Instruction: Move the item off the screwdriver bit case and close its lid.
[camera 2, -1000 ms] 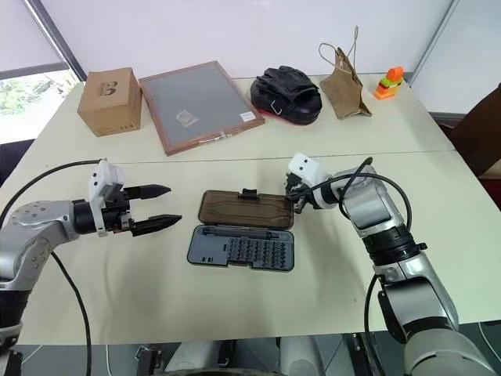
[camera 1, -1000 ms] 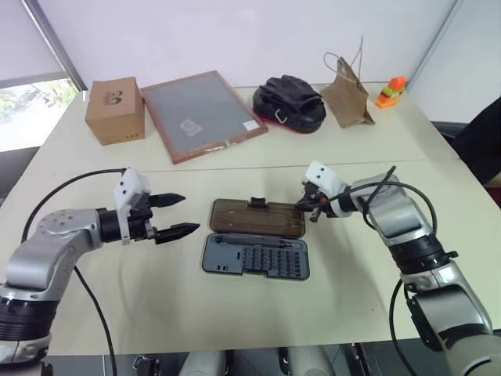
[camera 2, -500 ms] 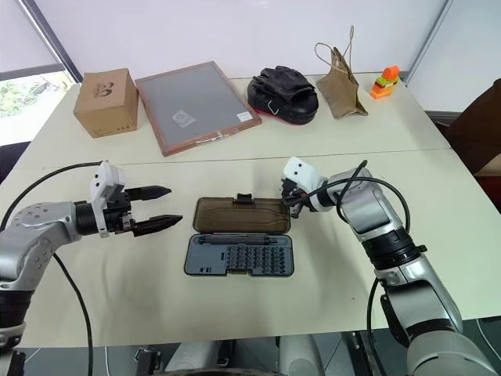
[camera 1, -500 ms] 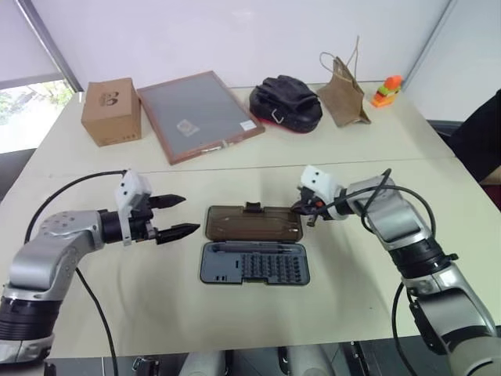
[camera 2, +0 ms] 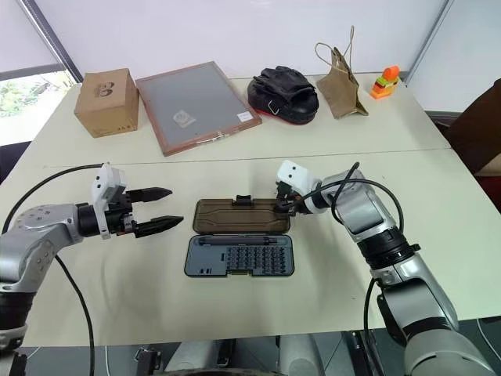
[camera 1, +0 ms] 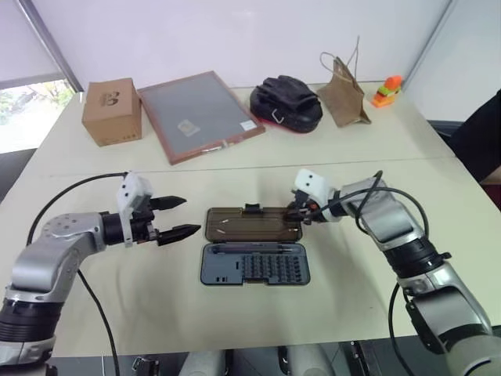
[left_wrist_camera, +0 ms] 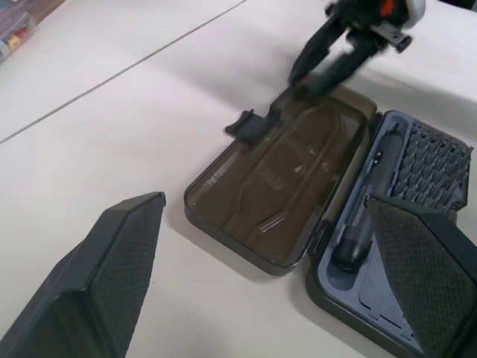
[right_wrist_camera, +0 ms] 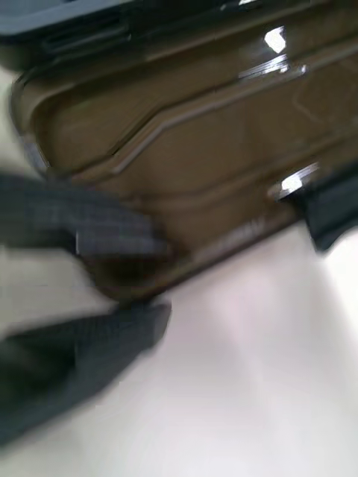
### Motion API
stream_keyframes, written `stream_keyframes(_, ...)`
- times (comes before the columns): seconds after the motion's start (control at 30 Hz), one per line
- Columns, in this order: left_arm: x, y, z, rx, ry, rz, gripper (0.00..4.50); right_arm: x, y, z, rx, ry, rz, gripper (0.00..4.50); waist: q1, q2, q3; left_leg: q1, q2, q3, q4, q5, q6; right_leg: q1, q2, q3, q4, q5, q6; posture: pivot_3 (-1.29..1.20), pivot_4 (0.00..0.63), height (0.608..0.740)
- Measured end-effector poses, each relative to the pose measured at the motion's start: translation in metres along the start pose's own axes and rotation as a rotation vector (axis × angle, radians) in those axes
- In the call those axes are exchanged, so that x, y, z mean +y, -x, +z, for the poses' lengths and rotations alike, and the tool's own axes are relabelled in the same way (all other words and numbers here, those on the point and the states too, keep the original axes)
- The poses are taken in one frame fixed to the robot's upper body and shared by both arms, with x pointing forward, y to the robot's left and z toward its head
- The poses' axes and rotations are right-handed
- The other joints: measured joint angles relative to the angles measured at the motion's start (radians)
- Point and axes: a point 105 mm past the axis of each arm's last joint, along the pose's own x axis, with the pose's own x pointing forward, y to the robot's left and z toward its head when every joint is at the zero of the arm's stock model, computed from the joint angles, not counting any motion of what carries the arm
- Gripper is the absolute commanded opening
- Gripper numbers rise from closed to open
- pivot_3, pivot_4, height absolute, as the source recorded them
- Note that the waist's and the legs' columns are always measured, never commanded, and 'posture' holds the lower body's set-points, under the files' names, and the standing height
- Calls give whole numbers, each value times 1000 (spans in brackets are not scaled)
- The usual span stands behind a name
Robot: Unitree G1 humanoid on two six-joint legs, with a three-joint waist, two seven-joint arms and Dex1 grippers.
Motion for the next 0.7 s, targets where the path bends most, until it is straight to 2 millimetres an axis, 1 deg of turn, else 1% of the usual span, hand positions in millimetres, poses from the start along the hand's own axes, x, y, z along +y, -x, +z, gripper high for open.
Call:
stream_keyframes(0.07,0,0,0,-3,3,5,4500,1,0,0,-1,-8,6,4162,1,0,0,0,0,0,0,0,0,0,0,0,0,0,0,0,150,740)
stream_keyframes(0.13,1,-2,-1,-10,8,10,4500,5,0,0,-6,-33,39,4162,1,0,0,0,0,0,0,0,0,0,0,0,0,0,0,0,150,740)
stream_keyframes(0.2,1,-1,-7,-8,9,22,4500,13,4,9,-41,-48,87,4162,-1,1,0,0,0,0,0,0,0,-1,0,0,0,0,0,0,150,740)
stream_keyframes(0.27,-2,-3,-18,-16,54,31,4500,21,18,20,-100,-75,145,4162,1,1,1,-1,0,0,0,0,0,-1,0,0,0,0,0,0,150,740)
stream_keyframes(0.33,-5,-5,-22,-63,130,34,4500,26,34,31,-165,-116,184,4162,4,1,1,-2,0,-1,1,0,1,-1,-1,0,0,0,0,0,150,740)
stream_keyframes(0.37,-5,-6,-20,-90,160,37,4500,29,44,39,-207,-127,203,4162,6,0,1,-2,0,-2,1,0,1,-1,-1,-1,0,0,0,0,150,740)
stream_keyframes(0.43,-2,-1,-13,-117,174,56,4500,32,55,48,-266,-154,229,4162,6,0,0,-2,0,-2,2,0,1,0,-1,-1,0,0,0,0,150,740)
stream_keyframes(0.47,-1,2,-7,-126,165,59,3981,31,60,50,-289,-182,229,4194,6,0,0,-2,0,-2,2,0,1,0,-1,-1,0,0,0,0,150,740)
stream_keyframes(0.5,-3,3,-2,-132,152,52,3737,28,63,51,-304,-204,222,4194,6,0,0,-2,0,-2,2,0,1,0,-1,-1,0,0,0,0,150,740)
stream_keyframes(0.53,-6,3,4,-132,139,37,3305,26,66,51,-319,-226,211,4194,6,0,0,-2,0,-2,2,0,1,0,-1,-1,0,0,0,0,150,740)
stream_keyframes(0.67,-18,-2,23,-136,75,-30,1249,16,70,48,-331,-261,165,4194,5,0,0,-2,0,-1,2,0,1,0,-1,-1,0,0,0,0,150,740)
stream_keyframes(0.7,-22,-5,24,-132,67,-46,739,14,69,46,-330,-273,156,4194,5,0,0,-2,0,-1,2,0,1,0,-1,-1,0,0,0,0,150,740)
